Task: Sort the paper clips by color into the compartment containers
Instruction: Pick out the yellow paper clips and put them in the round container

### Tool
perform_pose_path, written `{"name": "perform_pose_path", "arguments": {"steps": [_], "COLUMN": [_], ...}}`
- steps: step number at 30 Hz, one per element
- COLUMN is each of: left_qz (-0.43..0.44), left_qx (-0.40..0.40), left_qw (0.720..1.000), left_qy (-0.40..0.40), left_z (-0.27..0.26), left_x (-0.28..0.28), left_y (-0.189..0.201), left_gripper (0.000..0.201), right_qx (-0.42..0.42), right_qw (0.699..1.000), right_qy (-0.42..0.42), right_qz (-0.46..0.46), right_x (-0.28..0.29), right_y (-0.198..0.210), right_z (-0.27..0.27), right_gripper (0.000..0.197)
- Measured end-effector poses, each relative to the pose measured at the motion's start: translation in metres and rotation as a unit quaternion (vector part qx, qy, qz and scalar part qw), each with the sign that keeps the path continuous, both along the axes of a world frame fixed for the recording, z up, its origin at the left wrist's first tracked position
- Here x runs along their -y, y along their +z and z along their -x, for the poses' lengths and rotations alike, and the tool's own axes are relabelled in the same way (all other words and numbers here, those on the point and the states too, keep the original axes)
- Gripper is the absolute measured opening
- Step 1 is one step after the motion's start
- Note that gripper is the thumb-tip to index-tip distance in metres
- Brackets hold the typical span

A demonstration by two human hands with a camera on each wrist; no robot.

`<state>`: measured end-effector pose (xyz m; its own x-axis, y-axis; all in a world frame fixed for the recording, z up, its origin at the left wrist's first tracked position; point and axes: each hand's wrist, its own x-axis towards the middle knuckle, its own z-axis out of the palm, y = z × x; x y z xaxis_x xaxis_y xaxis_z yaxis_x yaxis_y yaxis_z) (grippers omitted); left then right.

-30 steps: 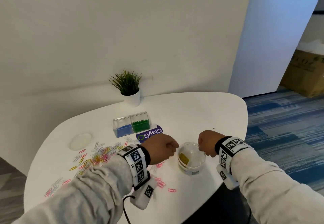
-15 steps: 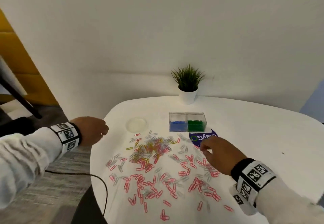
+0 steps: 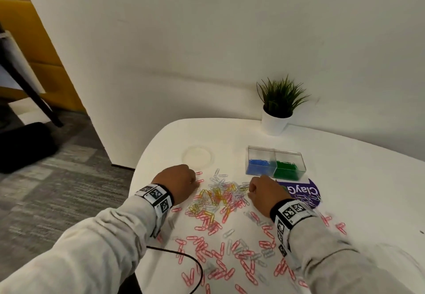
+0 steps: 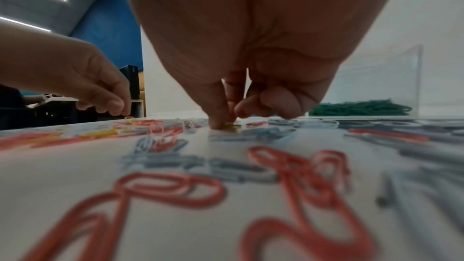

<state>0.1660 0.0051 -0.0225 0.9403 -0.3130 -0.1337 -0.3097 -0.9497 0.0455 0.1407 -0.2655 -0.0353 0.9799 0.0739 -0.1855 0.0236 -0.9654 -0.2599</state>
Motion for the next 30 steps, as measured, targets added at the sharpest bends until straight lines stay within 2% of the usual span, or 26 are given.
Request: {"name": "perform_pose_path", "arguments": {"steps": [3, 7, 13, 18, 22, 24, 27, 28, 30], "left_qz": [0.011, 0.066, 0.072, 0.075, 0.130, 0.149, 0.164, 0.167, 0.154], "left_qx": [0.002, 0.043, -0.007, -0.011, 0.021, 0.029, 0.025, 0.015, -0.005], "left_qw": [1.000, 0.996, 0.997, 0.996, 0.991, 0.988, 0.986, 0.986, 0.988], "left_qy": [0.015, 0.039, 0.041, 0.038, 0.023, 0.016, 0.013, 0.011, 0.002], "left_z": [0.001, 0.008, 0.010, 0.007, 0.008, 0.009, 0.007, 0.007, 0.005], "left_x": [0.002, -0.005, -0.015, -0.015, -0.013, -0.014, -0.014, -0.013, -0.011], "left_y": [-0.006, -0.009, -0.018, -0.022, -0.025, -0.027, -0.027, -0.026, -0.023], "left_gripper": [0.032, 0.022, 0.024, 0.027, 0.032, 0.029, 0.033, 0.036, 0.037], "right_qx": [-0.006, -0.001, 0.028, 0.046, 0.044, 0.043, 0.065, 0.079, 0.089], "right_qw": [1.000, 1.000, 0.998, 0.997, 0.999, 0.999, 0.996, 0.994, 0.994], "right_qy": [-0.003, 0.003, -0.049, -0.039, -0.014, -0.029, -0.058, -0.053, -0.025], "right_qz": [-0.002, -0.001, -0.027, -0.041, -0.009, 0.000, 0.031, 0.046, 0.059], "right_x": [0.001, 0.004, 0.011, 0.008, 0.007, 0.008, 0.014, 0.016, 0.015], "right_y": [-0.004, -0.007, -0.001, 0.005, 0.005, 0.004, 0.005, 0.005, 0.003], "right_z": [-0.001, 0.001, 0.004, 0.008, 0.003, 0.002, 0.003, 0.004, 0.004], "right_gripper": [0.011, 0.012, 0.007, 0.023, 0.006, 0.013, 0.013, 0.019, 0.020]}}
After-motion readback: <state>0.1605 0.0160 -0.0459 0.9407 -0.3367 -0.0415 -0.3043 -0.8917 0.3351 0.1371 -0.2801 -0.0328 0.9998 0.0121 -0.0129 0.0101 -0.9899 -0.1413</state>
